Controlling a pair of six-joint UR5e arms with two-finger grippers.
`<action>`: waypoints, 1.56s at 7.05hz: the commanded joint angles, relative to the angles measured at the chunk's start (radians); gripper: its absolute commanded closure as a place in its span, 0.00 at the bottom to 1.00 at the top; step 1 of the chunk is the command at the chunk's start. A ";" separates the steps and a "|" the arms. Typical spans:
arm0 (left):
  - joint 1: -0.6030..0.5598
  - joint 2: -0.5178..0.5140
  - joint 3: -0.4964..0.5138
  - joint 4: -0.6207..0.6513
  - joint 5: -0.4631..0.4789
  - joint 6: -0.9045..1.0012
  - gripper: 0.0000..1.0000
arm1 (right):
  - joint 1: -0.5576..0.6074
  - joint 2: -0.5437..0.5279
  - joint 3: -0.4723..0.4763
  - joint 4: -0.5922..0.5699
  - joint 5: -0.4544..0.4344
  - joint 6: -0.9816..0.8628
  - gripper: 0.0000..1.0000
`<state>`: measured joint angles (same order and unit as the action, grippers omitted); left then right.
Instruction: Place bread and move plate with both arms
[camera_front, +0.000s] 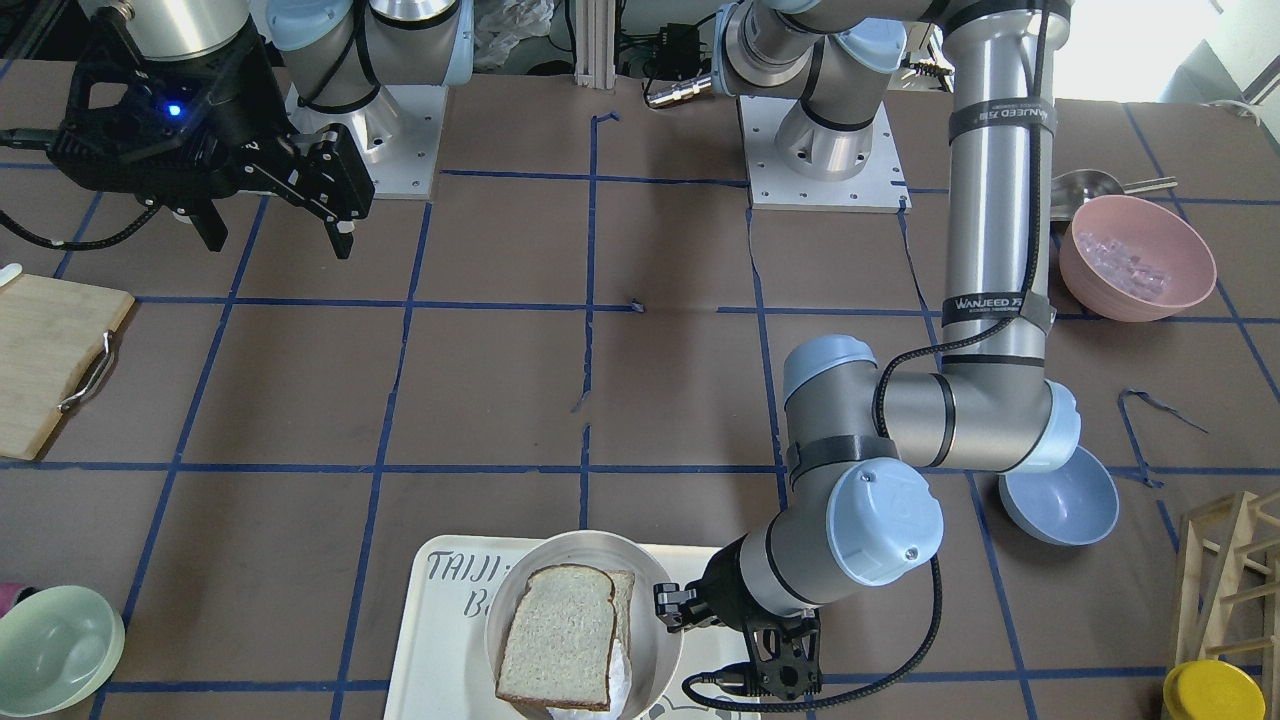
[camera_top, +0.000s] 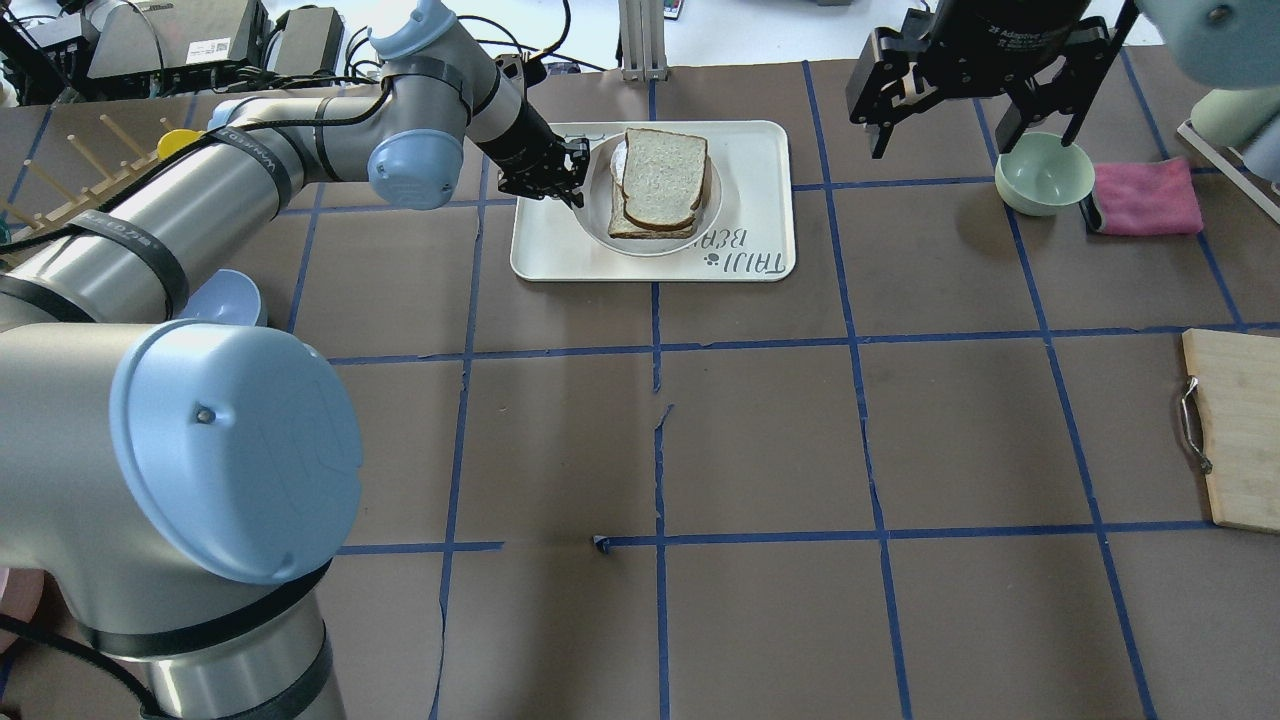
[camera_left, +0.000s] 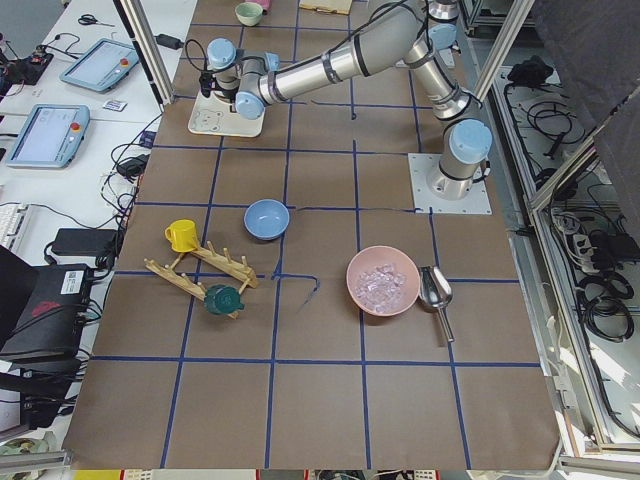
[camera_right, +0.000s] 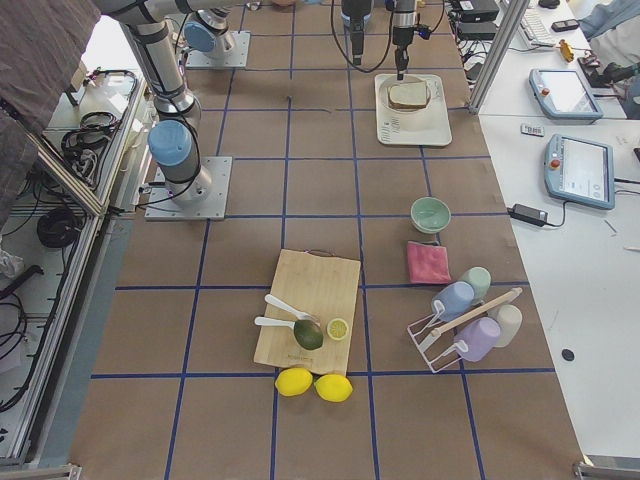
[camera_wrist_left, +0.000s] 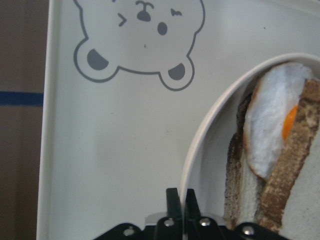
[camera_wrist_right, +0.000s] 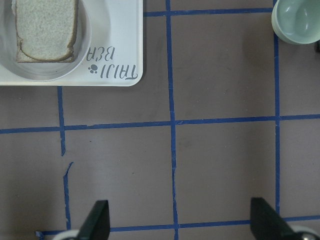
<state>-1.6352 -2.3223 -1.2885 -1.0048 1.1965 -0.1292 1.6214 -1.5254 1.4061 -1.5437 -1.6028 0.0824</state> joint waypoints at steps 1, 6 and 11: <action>-0.002 -0.052 0.037 0.029 -0.012 -0.009 1.00 | 0.000 -0.001 0.004 0.002 -0.003 -0.003 0.00; 0.003 0.032 0.041 -0.088 0.038 -0.047 0.00 | 0.003 0.022 0.001 -0.006 0.026 -0.009 0.00; 0.043 0.349 0.024 -0.593 0.302 0.049 0.00 | 0.000 0.024 0.008 -0.004 0.023 -0.036 0.00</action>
<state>-1.5960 -2.0744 -1.2644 -1.4292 1.4412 -0.0877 1.6220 -1.5031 1.4117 -1.5486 -1.5792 0.0476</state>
